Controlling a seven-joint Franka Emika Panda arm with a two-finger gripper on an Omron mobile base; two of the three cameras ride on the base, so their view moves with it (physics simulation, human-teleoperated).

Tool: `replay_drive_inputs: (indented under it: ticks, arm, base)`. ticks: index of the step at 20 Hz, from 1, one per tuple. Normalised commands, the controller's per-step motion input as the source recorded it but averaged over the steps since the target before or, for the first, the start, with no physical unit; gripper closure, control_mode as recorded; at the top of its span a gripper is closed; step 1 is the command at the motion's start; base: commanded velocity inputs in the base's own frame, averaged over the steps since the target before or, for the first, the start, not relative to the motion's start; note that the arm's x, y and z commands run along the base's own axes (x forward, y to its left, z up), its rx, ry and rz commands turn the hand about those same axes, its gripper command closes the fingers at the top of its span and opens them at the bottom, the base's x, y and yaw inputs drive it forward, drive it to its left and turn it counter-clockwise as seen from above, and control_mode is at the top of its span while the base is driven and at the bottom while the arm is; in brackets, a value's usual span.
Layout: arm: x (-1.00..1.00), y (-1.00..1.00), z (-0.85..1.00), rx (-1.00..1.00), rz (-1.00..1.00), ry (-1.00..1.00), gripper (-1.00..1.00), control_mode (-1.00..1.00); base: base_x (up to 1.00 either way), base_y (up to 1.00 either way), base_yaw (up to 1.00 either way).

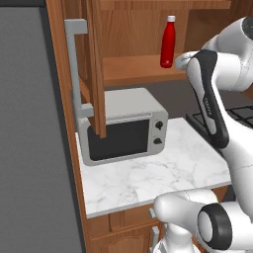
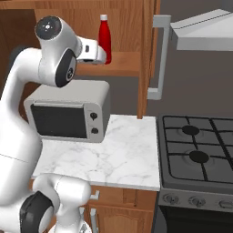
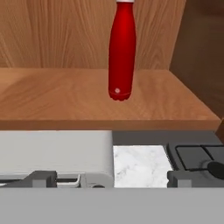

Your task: Pick the water bottle, can from the counter and place them in the open cabinet.

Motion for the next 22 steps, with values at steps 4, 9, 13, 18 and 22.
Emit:
replay_drive_inputs:
  ticks: [4, 9, 13, 18, 22]
  arm:
    - [-0.33, 0.18, -0.3, 0.0, 0.02, 0.01, -1.0, -1.0]
    - [-0.26, 0.2, -0.25, 0.0, 0.01, 0.03, -1.0, -1.0]
    - [-0.14, 0.23, -0.14, 0.0, 0.0, 0.05, -1.0, -1.0]
    - [-0.09, 0.14, -0.07, 0.0, 0.0, 0.07, -1.0, -1.0]
    - [-0.13, 0.03, -0.14, 0.0, 0.0, 0.04, -1.0, -1.0]
  base:
    - [0.0, 0.0, 0.0]
    - [0.0, 0.0, 0.0]
    - [0.0, 0.0, 0.0]
    - [0.0, 0.0, 0.0]
    - [0.0, 0.0, 0.0]
